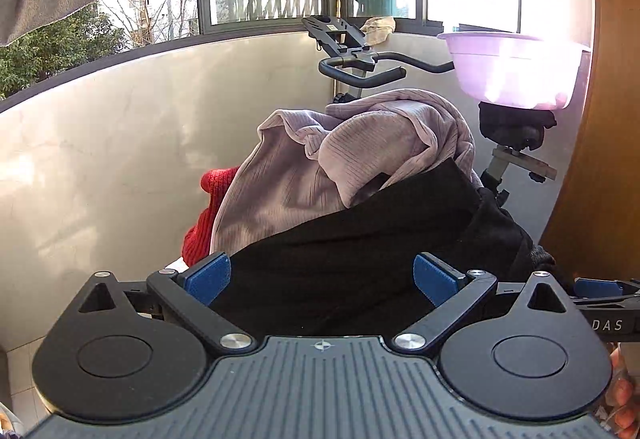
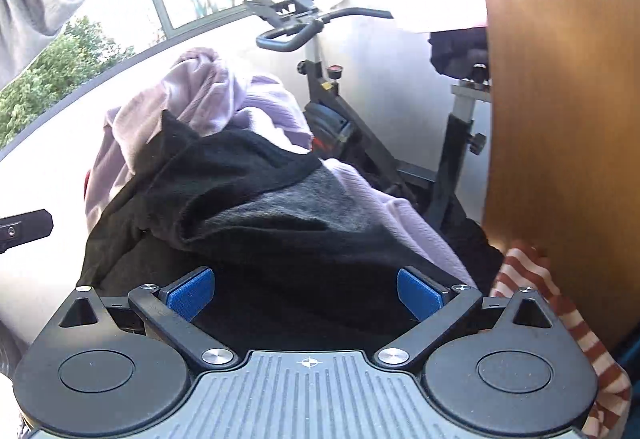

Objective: Fold clothes
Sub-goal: 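Close the right gripper on the black fleece while the left gripper closes on it too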

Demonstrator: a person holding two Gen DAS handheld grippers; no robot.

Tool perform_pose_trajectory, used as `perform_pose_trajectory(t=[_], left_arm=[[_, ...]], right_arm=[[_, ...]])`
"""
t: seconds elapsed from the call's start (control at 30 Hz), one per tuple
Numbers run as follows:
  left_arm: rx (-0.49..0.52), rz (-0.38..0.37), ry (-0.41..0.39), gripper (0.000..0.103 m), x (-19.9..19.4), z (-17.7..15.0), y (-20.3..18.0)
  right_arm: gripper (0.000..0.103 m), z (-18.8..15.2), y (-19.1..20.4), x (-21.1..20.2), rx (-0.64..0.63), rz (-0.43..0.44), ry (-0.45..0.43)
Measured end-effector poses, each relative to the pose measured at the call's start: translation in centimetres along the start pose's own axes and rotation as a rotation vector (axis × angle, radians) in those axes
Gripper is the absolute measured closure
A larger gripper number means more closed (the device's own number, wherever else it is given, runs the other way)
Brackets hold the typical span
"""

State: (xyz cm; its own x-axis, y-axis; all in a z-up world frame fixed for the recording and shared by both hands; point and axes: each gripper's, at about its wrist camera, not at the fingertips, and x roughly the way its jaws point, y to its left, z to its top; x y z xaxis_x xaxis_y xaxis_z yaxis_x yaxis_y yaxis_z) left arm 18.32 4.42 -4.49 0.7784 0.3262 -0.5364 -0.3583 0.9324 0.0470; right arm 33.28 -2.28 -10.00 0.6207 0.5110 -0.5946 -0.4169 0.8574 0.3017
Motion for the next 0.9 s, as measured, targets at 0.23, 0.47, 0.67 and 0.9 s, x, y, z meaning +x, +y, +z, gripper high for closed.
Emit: perform_pose_trajectory(t=[0.23,0.47,0.67,0.9], left_arm=[[0.19,-0.092,0.011,0.003,0.7,-1.2,0.0],[0.331,-0.217,0.03,0.003,4.3,-1.4,-3.3],[0.424,-0.224,0.018,0.003,6.7,-1.0,-5.9],[0.495,-0.296,-0.023,0.053,6.5,-0.8,-6.7]], right_arm=[[0.067,1.1,0.5,0.0,0.085,0.003,-0.016],[0.1,1.1,-2.9,-4.4,0.191,-0.054,-0.104],[0.1,0.5,-5.3,-7.9,0.307,-0.152,-0.173],[0.1,-1.7,-7.5,-9.9,0.401,-0.216,-0.165]])
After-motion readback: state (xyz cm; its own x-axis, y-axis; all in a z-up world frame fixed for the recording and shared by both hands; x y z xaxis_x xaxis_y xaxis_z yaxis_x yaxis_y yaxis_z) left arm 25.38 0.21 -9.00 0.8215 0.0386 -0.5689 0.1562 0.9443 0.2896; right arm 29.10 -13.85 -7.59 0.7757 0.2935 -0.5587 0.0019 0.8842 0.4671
